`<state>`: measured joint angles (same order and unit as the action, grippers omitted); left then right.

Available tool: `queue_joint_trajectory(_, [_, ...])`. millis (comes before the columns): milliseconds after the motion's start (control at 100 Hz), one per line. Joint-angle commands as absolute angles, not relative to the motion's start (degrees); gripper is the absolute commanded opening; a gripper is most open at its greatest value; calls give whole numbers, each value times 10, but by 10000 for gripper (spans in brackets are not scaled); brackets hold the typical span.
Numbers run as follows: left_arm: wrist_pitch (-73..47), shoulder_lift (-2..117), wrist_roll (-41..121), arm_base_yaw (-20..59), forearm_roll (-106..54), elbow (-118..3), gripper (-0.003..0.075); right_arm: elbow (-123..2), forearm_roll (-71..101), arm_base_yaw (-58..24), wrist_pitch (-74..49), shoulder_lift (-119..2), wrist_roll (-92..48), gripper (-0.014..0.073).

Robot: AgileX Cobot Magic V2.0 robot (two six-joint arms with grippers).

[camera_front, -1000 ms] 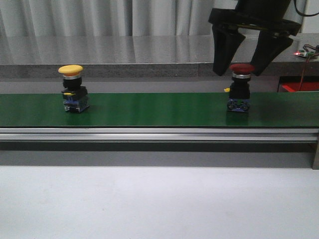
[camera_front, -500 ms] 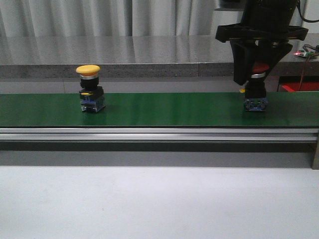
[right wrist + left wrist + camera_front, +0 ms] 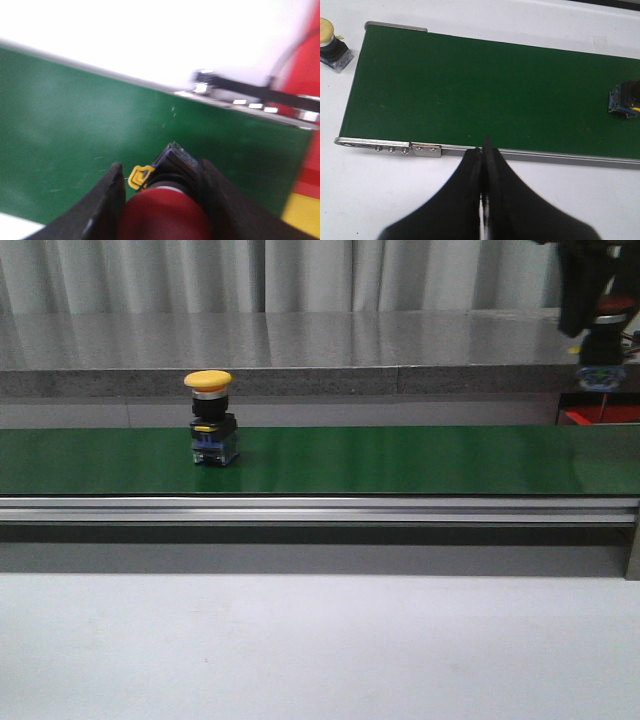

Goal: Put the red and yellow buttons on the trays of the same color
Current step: 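Carry the red button into the red tray and release it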

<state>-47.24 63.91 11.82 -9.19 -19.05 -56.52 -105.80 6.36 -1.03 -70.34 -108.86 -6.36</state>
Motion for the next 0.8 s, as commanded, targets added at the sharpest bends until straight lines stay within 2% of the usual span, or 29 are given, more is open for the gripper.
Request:
queue_joint_trajectory(0, [-439, 627, 115, -89, -203, -581, -19, -1082, 78, 34, -736, -1053, -63, 195])
queue_joint_trajectory(350, [-439, 627, 115, -89, -203, -581, -20, -1083, 78, 152, -715, -1062, -64, 195])
queue_joint_trajectory(790, [-439, 627, 115, -89, -203, -581, -20, -1063, 75, 175, -618, -1118, -71, 195])
